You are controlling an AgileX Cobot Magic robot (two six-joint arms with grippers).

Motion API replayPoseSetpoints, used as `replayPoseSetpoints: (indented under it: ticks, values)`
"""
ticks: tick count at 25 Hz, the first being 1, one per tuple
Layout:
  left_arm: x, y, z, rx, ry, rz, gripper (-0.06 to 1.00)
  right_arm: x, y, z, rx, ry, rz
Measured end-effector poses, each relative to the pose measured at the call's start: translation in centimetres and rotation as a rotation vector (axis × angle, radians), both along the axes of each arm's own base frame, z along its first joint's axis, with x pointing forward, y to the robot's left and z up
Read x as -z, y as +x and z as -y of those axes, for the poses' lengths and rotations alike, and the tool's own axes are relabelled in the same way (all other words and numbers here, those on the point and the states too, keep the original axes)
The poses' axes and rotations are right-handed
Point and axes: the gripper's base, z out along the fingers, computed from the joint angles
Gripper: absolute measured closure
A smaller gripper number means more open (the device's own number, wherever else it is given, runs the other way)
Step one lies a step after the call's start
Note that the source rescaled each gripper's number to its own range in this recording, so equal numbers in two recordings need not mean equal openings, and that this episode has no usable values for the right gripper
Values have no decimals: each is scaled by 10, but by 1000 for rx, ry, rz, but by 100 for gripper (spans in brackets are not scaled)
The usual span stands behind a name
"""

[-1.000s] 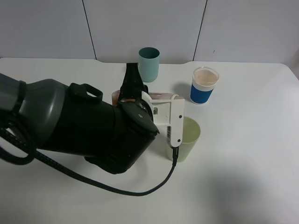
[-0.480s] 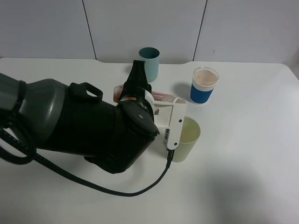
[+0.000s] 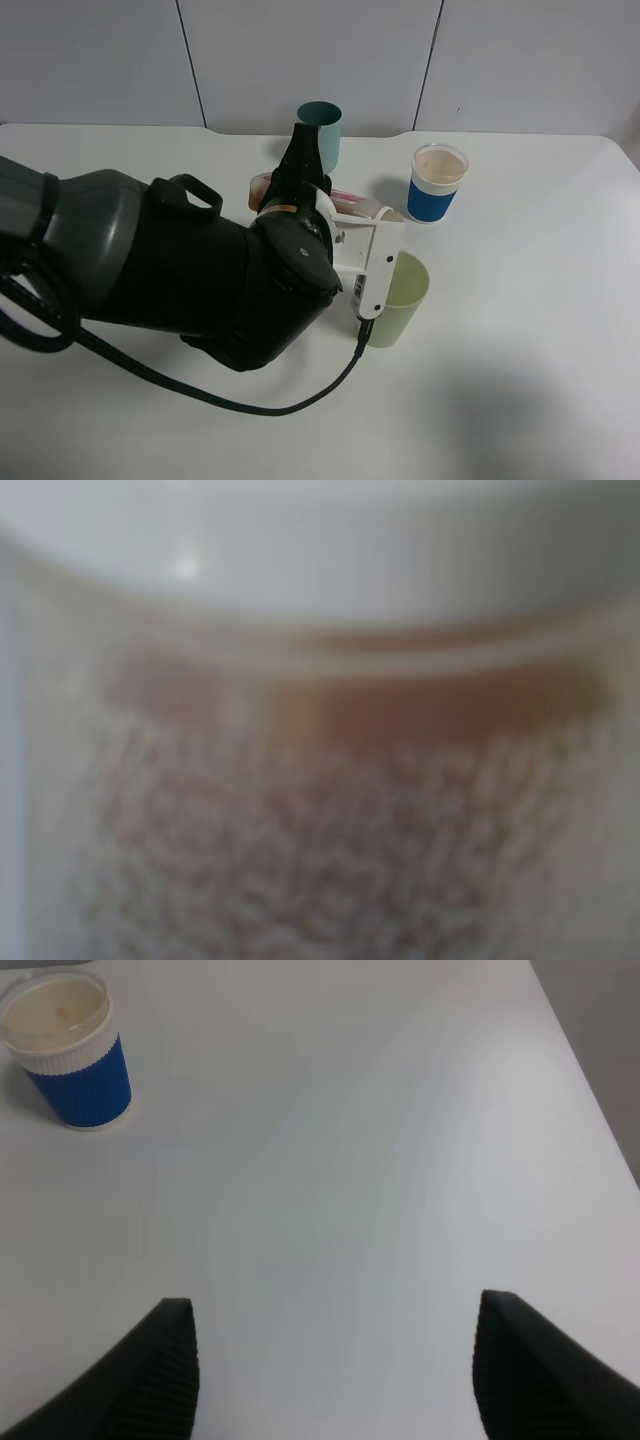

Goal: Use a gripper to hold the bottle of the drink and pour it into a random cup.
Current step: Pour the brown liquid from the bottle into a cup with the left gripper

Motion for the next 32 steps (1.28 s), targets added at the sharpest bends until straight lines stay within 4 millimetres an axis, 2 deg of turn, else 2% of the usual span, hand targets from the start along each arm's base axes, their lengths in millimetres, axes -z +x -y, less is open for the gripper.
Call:
replayPoseSetpoints:
  ticks: [32]
  values:
    - [-10, 4, 4, 83, 76, 115, 90, 0, 0, 0, 0, 0, 0]
